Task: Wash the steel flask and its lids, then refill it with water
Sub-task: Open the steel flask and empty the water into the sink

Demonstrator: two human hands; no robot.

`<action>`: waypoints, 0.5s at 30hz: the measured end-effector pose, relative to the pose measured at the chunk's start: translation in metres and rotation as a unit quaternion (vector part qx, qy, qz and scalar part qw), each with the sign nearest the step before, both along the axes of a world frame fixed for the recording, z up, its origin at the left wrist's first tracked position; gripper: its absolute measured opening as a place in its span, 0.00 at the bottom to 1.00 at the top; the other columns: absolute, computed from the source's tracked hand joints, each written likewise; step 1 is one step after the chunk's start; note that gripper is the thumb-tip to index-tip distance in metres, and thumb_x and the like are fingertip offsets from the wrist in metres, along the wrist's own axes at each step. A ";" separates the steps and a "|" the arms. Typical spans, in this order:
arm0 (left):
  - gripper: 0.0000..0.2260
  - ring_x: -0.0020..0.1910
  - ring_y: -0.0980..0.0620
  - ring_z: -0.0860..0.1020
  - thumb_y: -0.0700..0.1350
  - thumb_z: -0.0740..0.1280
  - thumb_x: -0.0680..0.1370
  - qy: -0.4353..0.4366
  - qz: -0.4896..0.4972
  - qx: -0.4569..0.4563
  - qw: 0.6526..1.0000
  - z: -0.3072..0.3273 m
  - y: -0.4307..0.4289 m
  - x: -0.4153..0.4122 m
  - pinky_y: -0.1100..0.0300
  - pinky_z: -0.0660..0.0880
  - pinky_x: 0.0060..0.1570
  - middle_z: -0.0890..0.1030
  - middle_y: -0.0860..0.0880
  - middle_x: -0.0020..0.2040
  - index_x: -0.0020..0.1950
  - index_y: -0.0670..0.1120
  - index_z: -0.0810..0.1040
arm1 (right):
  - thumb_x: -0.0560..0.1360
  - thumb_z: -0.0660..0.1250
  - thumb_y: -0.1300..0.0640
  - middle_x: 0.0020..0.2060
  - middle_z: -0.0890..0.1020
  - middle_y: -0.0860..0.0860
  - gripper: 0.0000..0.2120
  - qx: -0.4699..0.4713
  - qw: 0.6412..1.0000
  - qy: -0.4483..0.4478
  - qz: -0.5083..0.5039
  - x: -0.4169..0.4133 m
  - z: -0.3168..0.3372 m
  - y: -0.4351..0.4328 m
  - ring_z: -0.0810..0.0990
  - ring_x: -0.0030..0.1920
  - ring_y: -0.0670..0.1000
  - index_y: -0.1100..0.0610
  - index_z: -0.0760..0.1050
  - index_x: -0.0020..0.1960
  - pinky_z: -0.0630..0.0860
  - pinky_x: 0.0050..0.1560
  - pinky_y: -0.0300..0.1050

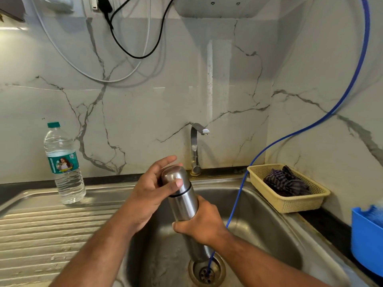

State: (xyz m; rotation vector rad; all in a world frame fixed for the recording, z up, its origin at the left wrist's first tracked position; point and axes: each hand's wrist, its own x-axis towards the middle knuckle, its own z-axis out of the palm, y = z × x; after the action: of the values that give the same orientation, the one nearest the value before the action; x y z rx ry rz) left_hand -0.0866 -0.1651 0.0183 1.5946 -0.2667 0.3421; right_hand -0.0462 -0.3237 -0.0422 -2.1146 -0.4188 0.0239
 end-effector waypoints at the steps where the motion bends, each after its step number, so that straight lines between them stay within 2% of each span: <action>1: 0.29 0.61 0.54 0.82 0.46 0.79 0.71 -0.008 0.021 0.003 1.000 0.000 0.001 0.000 0.59 0.81 0.56 0.83 0.52 0.62 0.70 0.57 0.75 | 0.62 0.83 0.46 0.46 0.80 0.42 0.30 -0.003 1.000 -0.001 0.002 0.001 0.001 -0.001 0.80 0.44 0.41 0.45 0.71 0.58 0.72 0.34 0.28; 3: 0.34 0.55 0.57 0.83 0.57 0.84 0.62 -0.018 0.082 0.020 0.996 -0.002 0.000 0.001 0.62 0.81 0.50 0.83 0.52 0.59 0.66 0.58 0.77 | 0.62 0.83 0.47 0.46 0.79 0.41 0.31 -0.013 1.000 -0.006 0.011 0.001 0.002 -0.002 0.80 0.44 0.41 0.43 0.69 0.58 0.72 0.35 0.29; 4: 0.38 0.53 0.58 0.83 0.62 0.83 0.58 -0.020 0.100 0.028 0.994 -0.005 -0.001 0.001 0.63 0.81 0.48 0.82 0.52 0.58 0.65 0.59 0.77 | 0.62 0.83 0.47 0.46 0.79 0.41 0.31 -0.019 1.000 -0.010 0.016 0.001 0.002 -0.002 0.80 0.44 0.41 0.43 0.68 0.58 0.73 0.36 0.29; 7: 0.48 0.57 0.57 0.81 0.71 0.81 0.51 -0.006 0.053 0.027 0.998 -0.010 0.000 0.003 0.62 0.80 0.52 0.76 0.52 0.63 0.69 0.61 0.72 | 0.62 0.83 0.47 0.47 0.79 0.40 0.31 -0.022 0.999 -0.008 0.025 0.001 0.002 -0.001 0.80 0.45 0.41 0.43 0.69 0.58 0.73 0.38 0.29; 9: 0.47 0.63 0.57 0.79 0.66 0.83 0.57 0.018 -0.022 0.020 0.999 -0.008 0.005 0.002 0.63 0.78 0.57 0.76 0.54 0.67 0.72 0.63 0.69 | 0.62 0.83 0.47 0.46 0.80 0.41 0.31 -0.013 1.000 -0.006 0.017 0.002 0.002 -0.002 0.80 0.44 0.41 0.43 0.70 0.58 0.72 0.37 0.28; 11: 0.39 0.65 0.54 0.79 0.49 0.82 0.69 0.031 -0.086 0.030 0.995 -0.006 0.012 0.000 0.62 0.77 0.61 0.78 0.53 0.68 0.75 0.62 0.67 | 0.62 0.83 0.46 0.46 0.80 0.42 0.30 -0.005 1.000 -0.002 0.007 0.003 0.002 -0.005 0.81 0.44 0.41 0.44 0.71 0.58 0.72 0.34 0.28; 13: 0.35 0.68 0.51 0.78 0.36 0.75 0.75 0.016 -0.099 0.058 0.993 -0.005 0.014 0.000 0.59 0.75 0.65 0.79 0.52 0.68 0.77 0.58 0.68 | 0.62 0.83 0.46 0.46 0.81 0.43 0.30 0.000 1.000 0.002 0.001 0.005 0.001 -0.007 0.81 0.44 0.41 0.44 0.72 0.58 0.71 0.34 0.28; 15: 0.32 0.67 0.52 0.78 0.34 0.74 0.75 -0.005 -0.060 0.073 0.995 -0.006 0.013 0.001 0.59 0.75 0.66 0.80 0.53 0.67 0.75 0.56 0.71 | 0.62 0.83 0.46 0.47 0.81 0.43 0.30 -0.001 1.000 0.002 0.001 0.006 0.001 -0.009 0.81 0.45 0.41 0.44 0.72 0.59 0.71 0.35 0.28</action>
State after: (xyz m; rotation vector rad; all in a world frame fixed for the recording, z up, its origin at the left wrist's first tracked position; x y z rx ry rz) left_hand -0.0861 -0.1517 0.0126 1.7124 -0.4017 0.2412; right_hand -0.0401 -0.3328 -0.0416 -2.1151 -0.4188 0.0299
